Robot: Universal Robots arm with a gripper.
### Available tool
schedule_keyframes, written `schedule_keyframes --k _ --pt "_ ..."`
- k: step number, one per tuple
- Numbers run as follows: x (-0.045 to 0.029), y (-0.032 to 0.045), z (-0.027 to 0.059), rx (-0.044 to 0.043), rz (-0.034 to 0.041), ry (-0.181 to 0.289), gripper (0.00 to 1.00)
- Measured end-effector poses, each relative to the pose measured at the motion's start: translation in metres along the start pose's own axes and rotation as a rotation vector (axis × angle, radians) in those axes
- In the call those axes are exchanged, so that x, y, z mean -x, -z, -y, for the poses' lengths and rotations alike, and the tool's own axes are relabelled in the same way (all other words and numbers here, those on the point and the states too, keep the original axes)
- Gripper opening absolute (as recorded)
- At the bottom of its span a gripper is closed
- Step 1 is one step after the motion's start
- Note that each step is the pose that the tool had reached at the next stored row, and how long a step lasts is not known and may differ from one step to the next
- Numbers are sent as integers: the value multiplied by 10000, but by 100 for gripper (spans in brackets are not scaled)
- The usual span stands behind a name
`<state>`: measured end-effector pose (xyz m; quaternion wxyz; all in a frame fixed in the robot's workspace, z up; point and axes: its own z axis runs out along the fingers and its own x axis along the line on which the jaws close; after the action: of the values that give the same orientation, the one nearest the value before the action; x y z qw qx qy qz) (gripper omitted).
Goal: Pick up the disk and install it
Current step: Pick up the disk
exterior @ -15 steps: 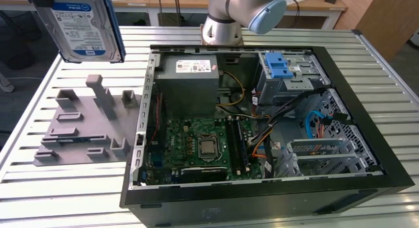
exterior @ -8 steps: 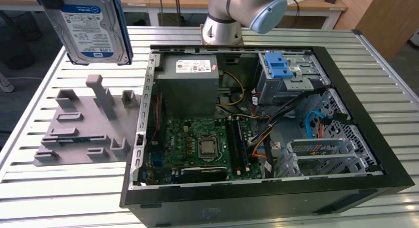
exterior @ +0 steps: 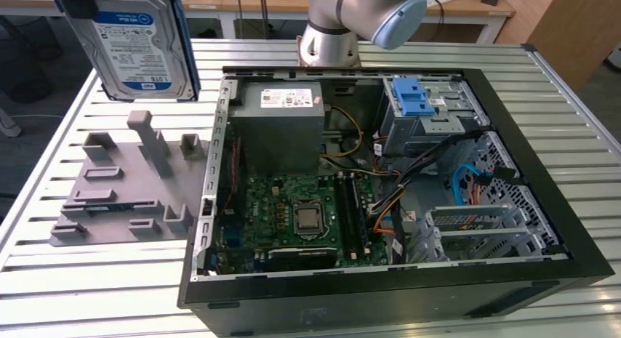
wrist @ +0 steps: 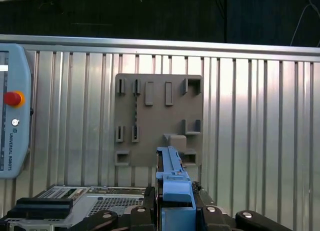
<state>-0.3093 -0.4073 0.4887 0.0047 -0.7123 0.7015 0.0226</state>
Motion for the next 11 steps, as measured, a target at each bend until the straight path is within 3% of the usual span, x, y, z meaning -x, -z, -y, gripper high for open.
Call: schedule_keyframes --k 11 --pt "-80 7 219 57 -7 -5 36"
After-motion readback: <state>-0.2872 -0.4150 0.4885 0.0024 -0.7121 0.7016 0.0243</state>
